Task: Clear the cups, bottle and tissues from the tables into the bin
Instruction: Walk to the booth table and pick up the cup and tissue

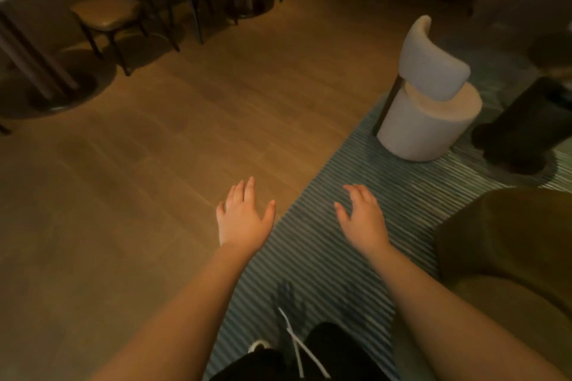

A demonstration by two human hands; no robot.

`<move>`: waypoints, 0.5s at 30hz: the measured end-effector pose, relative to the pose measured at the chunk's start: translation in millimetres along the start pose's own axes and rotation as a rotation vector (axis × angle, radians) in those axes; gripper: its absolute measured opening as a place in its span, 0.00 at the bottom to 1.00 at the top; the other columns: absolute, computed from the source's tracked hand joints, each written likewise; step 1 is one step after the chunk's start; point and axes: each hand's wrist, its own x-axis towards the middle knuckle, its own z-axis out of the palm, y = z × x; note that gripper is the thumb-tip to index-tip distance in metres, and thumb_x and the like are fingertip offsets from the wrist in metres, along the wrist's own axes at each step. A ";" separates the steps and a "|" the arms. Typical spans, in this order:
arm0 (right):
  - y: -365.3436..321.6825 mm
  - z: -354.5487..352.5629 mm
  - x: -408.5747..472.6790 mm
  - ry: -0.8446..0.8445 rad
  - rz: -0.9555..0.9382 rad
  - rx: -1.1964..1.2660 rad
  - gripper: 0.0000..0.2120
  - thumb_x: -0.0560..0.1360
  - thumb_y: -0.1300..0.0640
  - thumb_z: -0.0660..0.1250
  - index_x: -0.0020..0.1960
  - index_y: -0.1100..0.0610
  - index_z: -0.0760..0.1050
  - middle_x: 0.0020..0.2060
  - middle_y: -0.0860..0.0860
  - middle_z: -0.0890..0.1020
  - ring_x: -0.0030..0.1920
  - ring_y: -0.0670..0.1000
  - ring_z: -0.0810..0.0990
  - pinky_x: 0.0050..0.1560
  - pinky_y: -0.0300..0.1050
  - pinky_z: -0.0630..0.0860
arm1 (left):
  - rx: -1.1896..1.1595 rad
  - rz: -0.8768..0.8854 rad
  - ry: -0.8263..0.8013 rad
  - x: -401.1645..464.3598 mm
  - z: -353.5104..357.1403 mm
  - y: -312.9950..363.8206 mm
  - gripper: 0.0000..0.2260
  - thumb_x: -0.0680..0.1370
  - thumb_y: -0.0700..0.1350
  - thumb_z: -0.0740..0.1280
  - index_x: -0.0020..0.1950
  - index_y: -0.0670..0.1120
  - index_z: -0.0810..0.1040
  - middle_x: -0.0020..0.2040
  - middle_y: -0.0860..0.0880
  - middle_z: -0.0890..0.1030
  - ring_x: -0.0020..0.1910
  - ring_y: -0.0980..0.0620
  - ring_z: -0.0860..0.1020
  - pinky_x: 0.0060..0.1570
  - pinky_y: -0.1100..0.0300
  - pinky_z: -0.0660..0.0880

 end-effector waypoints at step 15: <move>75.2 -57.6 526.3 0.072 0.081 -0.014 0.23 0.80 0.50 0.58 0.72 0.57 0.63 0.71 0.55 0.65 0.72 0.56 0.61 0.69 0.53 0.61 | -0.015 0.098 -0.069 507.0 97.3 166.4 0.32 0.76 0.63 0.54 0.76 0.49 0.55 0.75 0.46 0.61 0.74 0.49 0.56 0.69 0.45 0.56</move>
